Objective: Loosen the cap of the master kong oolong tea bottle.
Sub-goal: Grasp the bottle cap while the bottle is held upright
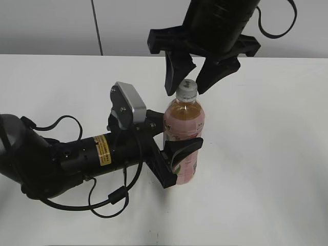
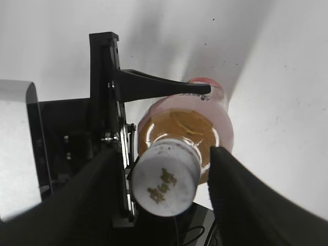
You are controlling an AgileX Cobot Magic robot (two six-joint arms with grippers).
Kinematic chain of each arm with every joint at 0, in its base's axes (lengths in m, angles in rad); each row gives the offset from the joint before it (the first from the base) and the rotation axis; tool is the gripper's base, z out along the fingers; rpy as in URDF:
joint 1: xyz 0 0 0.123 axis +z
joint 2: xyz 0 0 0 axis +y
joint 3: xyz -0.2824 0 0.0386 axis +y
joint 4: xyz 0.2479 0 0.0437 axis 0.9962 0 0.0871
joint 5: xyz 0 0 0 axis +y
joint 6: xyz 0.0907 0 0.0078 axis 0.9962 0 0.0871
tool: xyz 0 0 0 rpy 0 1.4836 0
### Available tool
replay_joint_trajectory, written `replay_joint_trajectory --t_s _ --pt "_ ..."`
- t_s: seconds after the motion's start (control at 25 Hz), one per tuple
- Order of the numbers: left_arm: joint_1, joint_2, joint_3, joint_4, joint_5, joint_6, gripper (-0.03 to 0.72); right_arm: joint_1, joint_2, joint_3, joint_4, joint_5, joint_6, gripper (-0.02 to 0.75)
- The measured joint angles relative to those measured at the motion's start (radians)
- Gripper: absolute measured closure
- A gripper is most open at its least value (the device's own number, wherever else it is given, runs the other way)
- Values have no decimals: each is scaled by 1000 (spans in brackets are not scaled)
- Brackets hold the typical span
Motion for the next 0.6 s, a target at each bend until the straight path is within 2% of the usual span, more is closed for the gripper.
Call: replay_joint_trajectory --t_s 0.08,0.2,0.32,0.48,0.6 --pt "0 0 0 0 0 0 282 0 5 0 4 0 0 333" --pt "0 0 0 0 0 0 282 0 5 0 0 2 -1 437" --pt "0 0 0 0 0 0 282 0 5 0 -2 4 -39 450" --pt "0 0 0 0 0 0 282 0 5 0 -2 4 -262 450" --pt "0 0 0 0 0 0 282 0 5 0 -6 4 -551 451"
